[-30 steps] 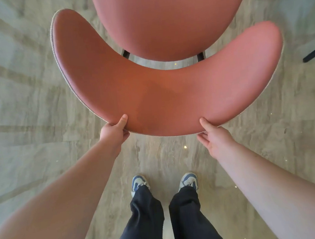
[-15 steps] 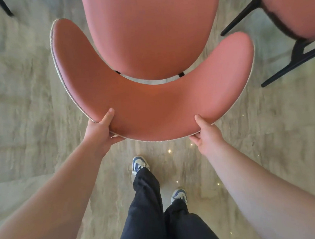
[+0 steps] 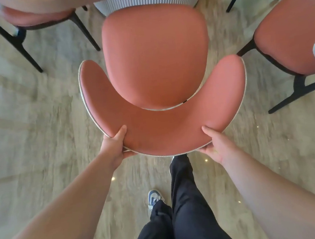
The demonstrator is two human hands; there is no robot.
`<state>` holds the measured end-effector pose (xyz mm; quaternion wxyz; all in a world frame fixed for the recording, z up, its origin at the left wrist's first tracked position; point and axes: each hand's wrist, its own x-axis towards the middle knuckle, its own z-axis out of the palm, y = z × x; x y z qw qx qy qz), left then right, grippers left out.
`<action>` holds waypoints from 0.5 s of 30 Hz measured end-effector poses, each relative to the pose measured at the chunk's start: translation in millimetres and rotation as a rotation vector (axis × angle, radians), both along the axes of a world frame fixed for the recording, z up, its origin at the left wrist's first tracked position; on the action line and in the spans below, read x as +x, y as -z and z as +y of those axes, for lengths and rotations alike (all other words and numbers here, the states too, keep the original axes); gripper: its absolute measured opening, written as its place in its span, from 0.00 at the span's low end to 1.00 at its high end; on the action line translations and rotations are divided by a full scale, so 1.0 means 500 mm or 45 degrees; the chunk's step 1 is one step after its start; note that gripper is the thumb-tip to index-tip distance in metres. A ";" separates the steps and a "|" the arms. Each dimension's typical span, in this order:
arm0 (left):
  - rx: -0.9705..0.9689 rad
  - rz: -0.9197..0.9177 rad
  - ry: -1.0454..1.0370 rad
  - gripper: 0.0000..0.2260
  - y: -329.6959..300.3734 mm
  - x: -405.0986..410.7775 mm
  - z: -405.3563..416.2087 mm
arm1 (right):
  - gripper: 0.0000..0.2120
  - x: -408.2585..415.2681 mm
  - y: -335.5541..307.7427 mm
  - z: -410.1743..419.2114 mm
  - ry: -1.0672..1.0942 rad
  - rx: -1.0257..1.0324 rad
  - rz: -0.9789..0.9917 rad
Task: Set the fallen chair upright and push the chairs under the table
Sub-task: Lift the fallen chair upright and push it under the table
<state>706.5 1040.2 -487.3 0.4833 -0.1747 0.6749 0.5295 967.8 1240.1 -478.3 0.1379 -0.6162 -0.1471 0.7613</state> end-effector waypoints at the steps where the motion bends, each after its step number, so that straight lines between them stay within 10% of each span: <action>1: -0.011 -0.022 0.016 0.23 -0.007 -0.006 0.007 | 0.18 -0.006 -0.004 0.006 -0.010 -0.004 0.001; 15: -0.208 -0.017 0.009 0.21 -0.044 -0.059 0.080 | 0.18 -0.064 -0.039 0.076 -0.094 -0.003 -0.160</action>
